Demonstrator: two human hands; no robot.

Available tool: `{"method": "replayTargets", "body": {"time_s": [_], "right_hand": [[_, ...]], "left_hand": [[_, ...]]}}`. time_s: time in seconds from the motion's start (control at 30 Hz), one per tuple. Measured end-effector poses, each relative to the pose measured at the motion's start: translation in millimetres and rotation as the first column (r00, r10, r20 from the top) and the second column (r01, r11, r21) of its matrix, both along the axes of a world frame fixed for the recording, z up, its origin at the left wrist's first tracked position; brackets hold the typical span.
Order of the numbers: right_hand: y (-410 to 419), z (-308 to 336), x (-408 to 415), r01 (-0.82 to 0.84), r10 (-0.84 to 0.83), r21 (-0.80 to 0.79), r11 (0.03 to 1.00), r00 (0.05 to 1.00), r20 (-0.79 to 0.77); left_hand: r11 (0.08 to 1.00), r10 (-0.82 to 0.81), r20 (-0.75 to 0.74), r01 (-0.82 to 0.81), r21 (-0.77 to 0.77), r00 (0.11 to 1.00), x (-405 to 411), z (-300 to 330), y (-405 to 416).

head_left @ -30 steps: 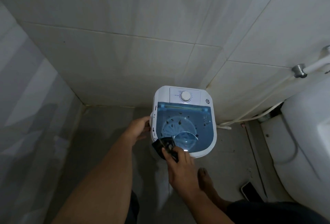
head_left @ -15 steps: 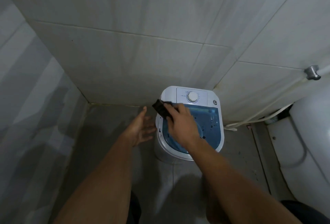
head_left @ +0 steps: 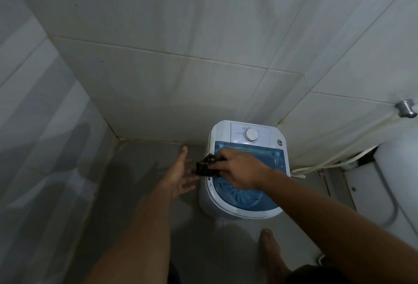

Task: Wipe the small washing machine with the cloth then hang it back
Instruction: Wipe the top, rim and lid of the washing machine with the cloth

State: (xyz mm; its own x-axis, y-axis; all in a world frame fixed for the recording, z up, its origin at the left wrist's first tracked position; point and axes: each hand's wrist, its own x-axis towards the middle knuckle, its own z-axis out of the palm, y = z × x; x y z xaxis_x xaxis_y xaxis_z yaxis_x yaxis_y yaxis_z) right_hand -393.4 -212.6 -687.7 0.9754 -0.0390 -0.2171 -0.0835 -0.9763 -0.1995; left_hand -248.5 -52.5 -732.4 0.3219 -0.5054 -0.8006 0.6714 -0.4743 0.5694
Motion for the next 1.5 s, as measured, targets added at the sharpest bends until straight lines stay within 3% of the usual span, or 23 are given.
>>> {"method": "replayTargets", "body": {"time_s": [0.17, 0.27, 0.37, 0.5, 0.57, 0.67, 0.73, 0.8, 0.87, 0.93, 1.03, 1.33, 1.5], "right_hand": [[-45.0, 11.0, 49.5, 0.341, -0.337, 0.002, 0.94, 0.928, 0.159], [-58.9, 1.2, 73.9, 0.441, -0.435, -0.033, 0.897, 0.894, 0.108], [-49.3, -11.4, 79.5, 0.415, -0.409, -0.122, 0.901, 0.909, 0.073], [-17.8, -26.3, 61.1, 0.266, -0.25, -0.191, 0.945, 0.963, 0.101], [-5.4, -29.3, 45.0, 0.156, -0.139, -0.174, 0.972, 0.984, 0.108], [-5.8, -12.8, 34.1, 0.016, -0.016, -0.022, 1.0, 1.0, -0.003], [-23.1, 4.9, 47.6, 0.07, -0.068, 0.072, 0.995, 0.997, -0.031], [-47.7, 14.8, 66.4, 0.226, -0.233, 0.12, 0.967, 0.972, 0.043], [-67.5, 12.6, 79.8, 0.359, -0.367, 0.081, 0.93, 0.922, 0.122], [-68.2, 3.1, 86.9, 0.425, -0.421, -0.02, 0.905, 0.901, 0.105], [-44.1, -12.7, 85.4, 0.367, -0.36, -0.117, 0.923, 0.929, 0.08], [12.0, -21.7, 25.7, 0.031, -0.023, -0.078, 0.996, 0.995, 0.094], [22.1, -8.5, 9.4, -0.166, 0.17, 0.05, 0.985, 0.98, -0.1]], "left_hand": [[0.999, -0.039, 0.013, 0.038, 0.007, 0.999, -4.5, 0.7, 1.7], [0.998, -0.054, -0.015, 0.054, -0.014, 0.998, -3.8, 2.1, 2.6], [0.999, -0.045, -0.043, 0.044, -0.022, 0.998, -1.5, -0.2, 2.3], [0.999, 0.049, -0.109, -0.051, -0.012, 0.993, 2.1, -5.2, 3.0], [0.99, 0.142, -0.103, -0.143, 0.001, 0.984, 4.5, -7.5, 3.9], [0.974, 0.226, -0.062, -0.225, 0.021, 0.972, 8.2, -11.3, 6.1], [0.97, 0.241, -0.041, -0.24, 0.03, 0.97, 8.7, -12.1, 6.0], [0.972, 0.232, -0.03, -0.231, 0.031, 0.972, 4.9, -10.4, 4.9], [0.976, 0.218, -0.018, -0.218, 0.027, 0.976, 0.8, -6.5, 3.4], [0.977, 0.213, -0.01, -0.212, 0.024, 0.977, -0.2, -3.2, 2.3], [0.978, 0.208, -0.003, -0.208, 0.028, 0.978, 2.1, -1.6, 2.8], [0.978, 0.206, 0.011, -0.206, 0.017, 0.979, 9.3, -3.0, 10.4], [0.982, 0.19, 0.017, -0.19, 0.014, 0.982, 5.8, 2.4, 8.3]]}}
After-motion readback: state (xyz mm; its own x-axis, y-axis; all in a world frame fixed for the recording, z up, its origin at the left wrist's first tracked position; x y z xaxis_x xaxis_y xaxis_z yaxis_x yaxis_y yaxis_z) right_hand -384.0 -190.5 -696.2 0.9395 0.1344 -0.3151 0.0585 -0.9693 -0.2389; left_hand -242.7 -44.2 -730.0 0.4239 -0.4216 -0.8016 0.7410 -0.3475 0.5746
